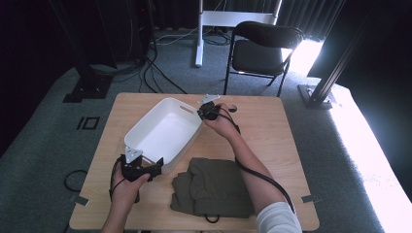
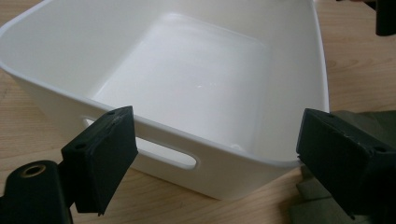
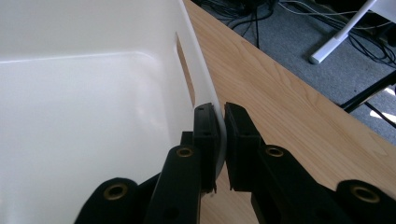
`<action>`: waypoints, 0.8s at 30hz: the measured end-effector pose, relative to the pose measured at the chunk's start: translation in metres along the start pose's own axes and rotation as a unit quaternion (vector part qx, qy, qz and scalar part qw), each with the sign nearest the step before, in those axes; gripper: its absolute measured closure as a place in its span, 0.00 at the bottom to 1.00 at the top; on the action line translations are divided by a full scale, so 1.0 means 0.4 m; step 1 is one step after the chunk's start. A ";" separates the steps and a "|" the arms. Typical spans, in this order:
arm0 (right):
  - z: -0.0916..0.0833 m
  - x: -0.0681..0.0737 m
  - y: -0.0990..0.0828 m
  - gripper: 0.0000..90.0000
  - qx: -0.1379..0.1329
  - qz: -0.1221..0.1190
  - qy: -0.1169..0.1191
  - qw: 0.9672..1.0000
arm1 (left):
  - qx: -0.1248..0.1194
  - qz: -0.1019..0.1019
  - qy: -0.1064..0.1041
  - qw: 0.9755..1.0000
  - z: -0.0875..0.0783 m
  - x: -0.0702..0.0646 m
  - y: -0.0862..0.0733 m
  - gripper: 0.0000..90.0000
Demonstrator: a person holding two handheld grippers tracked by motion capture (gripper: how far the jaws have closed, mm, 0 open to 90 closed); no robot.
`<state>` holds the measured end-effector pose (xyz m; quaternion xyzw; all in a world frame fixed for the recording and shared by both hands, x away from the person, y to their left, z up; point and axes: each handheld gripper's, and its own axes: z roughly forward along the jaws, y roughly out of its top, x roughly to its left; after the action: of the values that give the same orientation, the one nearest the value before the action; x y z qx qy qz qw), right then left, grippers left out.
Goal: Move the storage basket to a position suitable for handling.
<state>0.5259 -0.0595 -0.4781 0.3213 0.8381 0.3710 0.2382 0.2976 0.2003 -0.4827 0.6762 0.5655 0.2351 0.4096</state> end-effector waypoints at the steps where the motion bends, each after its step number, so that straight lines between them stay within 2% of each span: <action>1: -0.002 -0.001 -0.002 0.93 0.000 0.000 0.000 1.000 | -0.002 -0.002 0.004 1.000 0.000 0.001 0.002 0.17; 3: -0.009 -0.003 -0.009 0.93 -0.001 0.012 -0.002 1.000 | -0.004 -0.004 0.008 1.000 0.003 0.002 0.004 0.20; 4: -0.011 -0.004 -0.011 0.93 -0.001 0.012 -0.003 1.000 | -0.004 0.003 0.018 1.000 0.004 0.003 0.004 0.23; 5: -0.014 -0.005 -0.013 0.93 0.000 0.013 -0.006 1.000 | -0.003 0.015 0.027 1.000 0.005 0.005 0.004 0.30; 6: -0.016 -0.005 -0.016 0.93 0.000 0.015 -0.010 1.000 | -0.003 0.014 0.031 0.999 0.006 0.006 0.002 0.37; 7: -0.018 -0.006 -0.018 0.93 -0.001 0.017 -0.012 1.000 | -0.004 0.008 0.029 1.000 0.007 0.007 0.002 0.38; 11: -0.024 -0.005 -0.025 0.93 -0.004 0.009 -0.022 1.000 | -0.006 -0.013 0.026 1.000 0.010 0.008 -0.002 0.39; 16: -0.029 -0.005 -0.030 0.93 -0.006 0.011 -0.024 1.000 | -0.008 -0.023 0.030 0.999 0.016 0.010 -0.002 0.40; 17: -0.031 -0.005 -0.032 0.93 -0.005 0.012 -0.025 1.000 | -0.001 -0.046 0.027 0.999 0.028 0.016 0.002 0.40; 19: -0.039 -0.005 -0.037 0.92 -0.002 0.016 -0.027 0.999 | -0.001 -0.056 0.030 0.998 0.040 0.018 0.003 0.40; 24: -0.054 -0.013 -0.049 0.92 0.001 0.024 -0.030 0.999 | 0.006 -0.049 0.033 0.998 0.055 0.019 0.015 0.41</action>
<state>0.5086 -0.0836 -0.4792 0.3524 0.8231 0.3661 0.2537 0.3201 0.2009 -0.4911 0.6420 0.6126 0.2337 0.3974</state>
